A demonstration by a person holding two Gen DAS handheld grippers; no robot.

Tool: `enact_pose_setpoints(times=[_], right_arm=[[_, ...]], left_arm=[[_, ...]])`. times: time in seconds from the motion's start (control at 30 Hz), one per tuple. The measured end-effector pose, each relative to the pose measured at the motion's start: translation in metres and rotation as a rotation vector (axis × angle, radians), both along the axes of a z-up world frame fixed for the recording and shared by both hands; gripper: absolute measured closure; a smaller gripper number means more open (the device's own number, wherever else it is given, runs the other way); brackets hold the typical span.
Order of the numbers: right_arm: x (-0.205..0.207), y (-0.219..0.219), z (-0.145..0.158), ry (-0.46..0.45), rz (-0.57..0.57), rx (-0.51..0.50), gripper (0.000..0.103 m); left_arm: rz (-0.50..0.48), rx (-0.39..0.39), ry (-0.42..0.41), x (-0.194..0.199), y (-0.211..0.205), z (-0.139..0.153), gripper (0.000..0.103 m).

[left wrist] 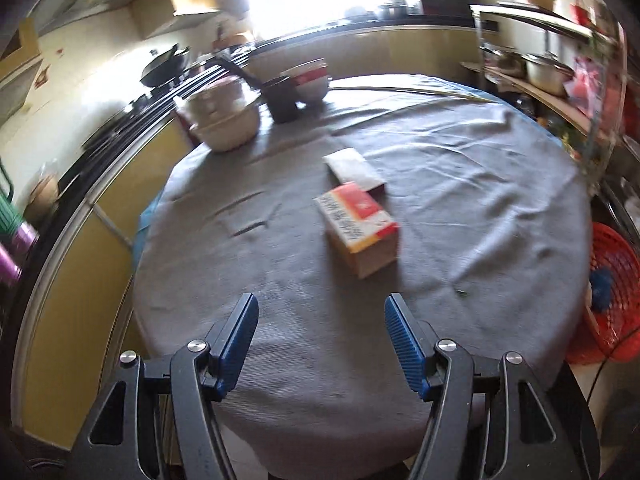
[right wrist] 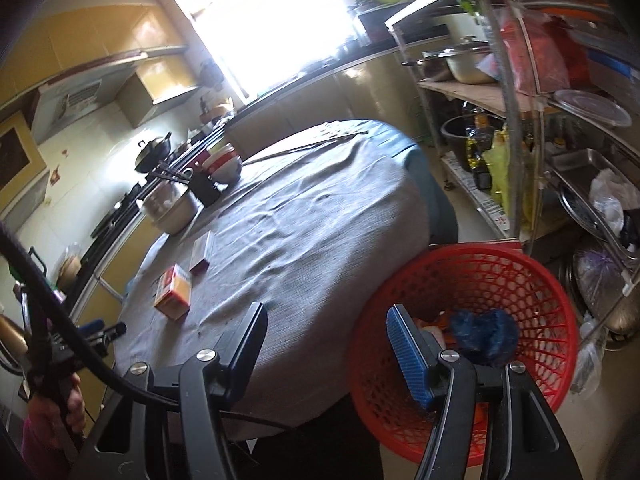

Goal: Collect trash
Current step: 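Move both open tools back over the table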

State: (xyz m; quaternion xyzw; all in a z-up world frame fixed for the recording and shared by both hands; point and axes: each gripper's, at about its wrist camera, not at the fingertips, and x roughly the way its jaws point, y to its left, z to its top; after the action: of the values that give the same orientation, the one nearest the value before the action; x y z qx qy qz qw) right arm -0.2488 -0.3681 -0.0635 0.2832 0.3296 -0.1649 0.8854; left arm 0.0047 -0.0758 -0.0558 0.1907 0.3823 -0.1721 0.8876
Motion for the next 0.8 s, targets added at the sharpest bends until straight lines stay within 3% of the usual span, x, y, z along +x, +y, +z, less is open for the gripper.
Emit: enact_pose_setpoints(times=[0.43,0.8], right_arm=[[0.065,0.046,0.012,0.001,0.143,-0.042,0.036],[0.105,0.079,0.003,0.028,0.244,-0.053,0.036]], left_arm=[[0.055,-0.006,0.027,0.021,0.020,-0.012,0.037],[0.070,-0.019,0.041,0.035,0.024,-0.015,0.037]])
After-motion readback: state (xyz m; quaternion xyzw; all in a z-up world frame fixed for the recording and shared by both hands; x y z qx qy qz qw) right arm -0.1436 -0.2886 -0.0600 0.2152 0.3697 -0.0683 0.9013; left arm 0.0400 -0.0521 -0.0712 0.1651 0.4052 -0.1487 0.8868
